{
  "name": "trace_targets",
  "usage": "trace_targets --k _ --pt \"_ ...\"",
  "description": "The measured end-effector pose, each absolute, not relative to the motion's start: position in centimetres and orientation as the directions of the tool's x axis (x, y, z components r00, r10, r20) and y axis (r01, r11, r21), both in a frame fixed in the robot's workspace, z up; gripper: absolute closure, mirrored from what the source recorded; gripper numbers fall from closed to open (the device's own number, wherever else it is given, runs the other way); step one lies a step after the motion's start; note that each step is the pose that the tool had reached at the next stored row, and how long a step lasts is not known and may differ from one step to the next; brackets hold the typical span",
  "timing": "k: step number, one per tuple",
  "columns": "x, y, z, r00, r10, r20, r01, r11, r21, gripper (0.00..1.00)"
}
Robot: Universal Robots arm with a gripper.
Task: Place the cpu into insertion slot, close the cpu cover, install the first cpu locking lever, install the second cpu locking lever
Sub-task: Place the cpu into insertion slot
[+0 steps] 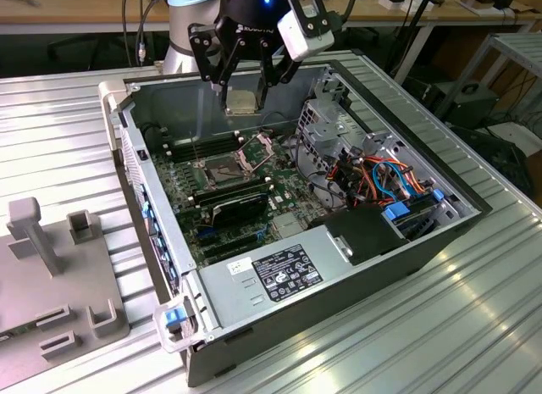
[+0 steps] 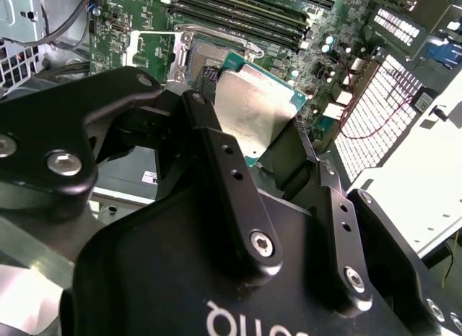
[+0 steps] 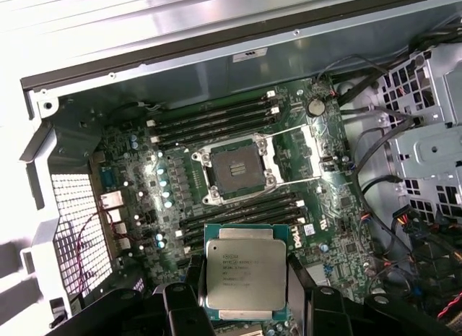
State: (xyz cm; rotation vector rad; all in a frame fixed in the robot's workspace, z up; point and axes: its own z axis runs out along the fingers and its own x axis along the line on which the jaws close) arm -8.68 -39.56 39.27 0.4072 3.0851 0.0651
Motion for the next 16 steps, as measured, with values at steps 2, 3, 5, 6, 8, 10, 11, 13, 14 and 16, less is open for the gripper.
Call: trace_targets --k 2,3,5,6,8,10,11,13,14,16 --pt "-8.69 -39.56 39.27 -0.96 0.28 -0.023 0.279 0.959 0.045 0.45" --pt "-8.69 -39.56 39.26 -0.955 0.296 -0.023 0.294 0.955 0.045 0.45" --pt "-8.68 -39.56 39.25 -0.945 0.325 -0.023 0.324 0.945 0.045 0.45" --pt "-8.68 -39.56 39.25 -0.94 0.339 -0.023 0.338 0.94 0.045 0.45" --pt "-8.69 -39.56 39.24 -0.928 0.373 -0.023 0.371 0.927 0.045 0.45" --pt "-8.68 -39.56 39.22 -0.914 0.405 -0.023 0.404 0.914 0.045 0.45" --pt "-8.68 -39.56 39.22 -0.905 0.424 -0.023 0.423 0.905 0.045 0.45" --pt "-8.68 -39.56 39.2 -0.892 0.451 -0.023 0.45 0.892 0.045 0.45" --pt "-8.68 -39.56 39.2 -0.885 0.465 -0.023 0.463 0.885 0.045 0.45" --pt "-8.68 -39.56 39.19 -0.87 0.492 -0.023 0.491 0.87 0.045 0.45"
